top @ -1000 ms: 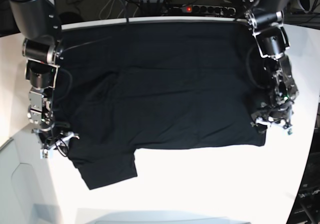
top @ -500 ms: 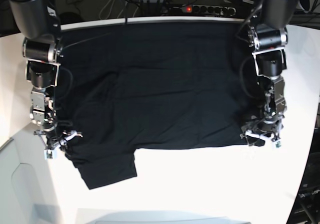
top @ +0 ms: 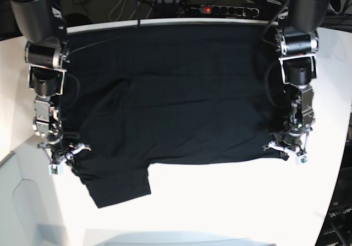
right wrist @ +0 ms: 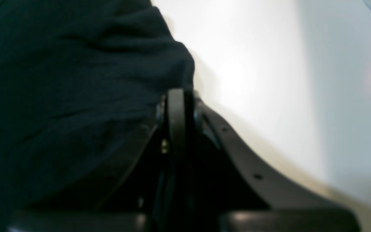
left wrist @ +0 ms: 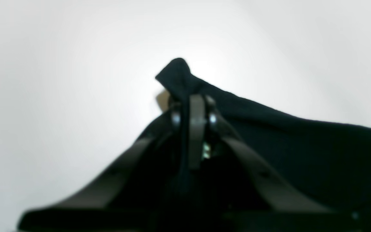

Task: Fold the T-shirt properly
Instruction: 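Grasp the hem corners and lift them toward the shoulder edge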

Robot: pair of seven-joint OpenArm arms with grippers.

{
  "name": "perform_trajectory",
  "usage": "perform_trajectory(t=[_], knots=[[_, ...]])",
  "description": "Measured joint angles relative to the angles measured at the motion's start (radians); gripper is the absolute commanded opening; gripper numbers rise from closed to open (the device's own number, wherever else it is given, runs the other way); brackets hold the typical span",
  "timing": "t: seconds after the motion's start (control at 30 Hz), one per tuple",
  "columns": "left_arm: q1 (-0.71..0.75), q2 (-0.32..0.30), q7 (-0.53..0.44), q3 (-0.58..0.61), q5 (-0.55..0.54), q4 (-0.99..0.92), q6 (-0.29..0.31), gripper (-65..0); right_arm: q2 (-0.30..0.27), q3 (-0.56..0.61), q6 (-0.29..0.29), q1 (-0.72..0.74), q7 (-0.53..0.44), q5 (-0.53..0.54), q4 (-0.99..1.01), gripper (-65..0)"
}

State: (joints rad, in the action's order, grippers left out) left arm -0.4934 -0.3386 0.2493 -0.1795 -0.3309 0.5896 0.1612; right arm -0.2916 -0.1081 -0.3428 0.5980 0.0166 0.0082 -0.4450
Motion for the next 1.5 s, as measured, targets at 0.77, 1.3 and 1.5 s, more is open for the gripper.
perform_trajectory(t=[0.77,1.3,1.5], knots=[[0.241,0.012,0.261,-0.128,0.007,0.515,-0.004,-65.0,0.017,-0.089,-0.004,-0.246,0.066,-0.011,-0.505,-65.0],[0.497,0.085,0.372,-0.336,-0.012,0.969,0.017,-65.0,0.019,-0.185,-0.017,-0.581,0.078,-0.007,-0.975,-65.0],[0.603,0.126,0.388,-0.373,-0.004,1.005,0.015,-65.0,0.029,-0.251,-0.084,-0.666,0.088,-0.009,-1.008,-65.0]])
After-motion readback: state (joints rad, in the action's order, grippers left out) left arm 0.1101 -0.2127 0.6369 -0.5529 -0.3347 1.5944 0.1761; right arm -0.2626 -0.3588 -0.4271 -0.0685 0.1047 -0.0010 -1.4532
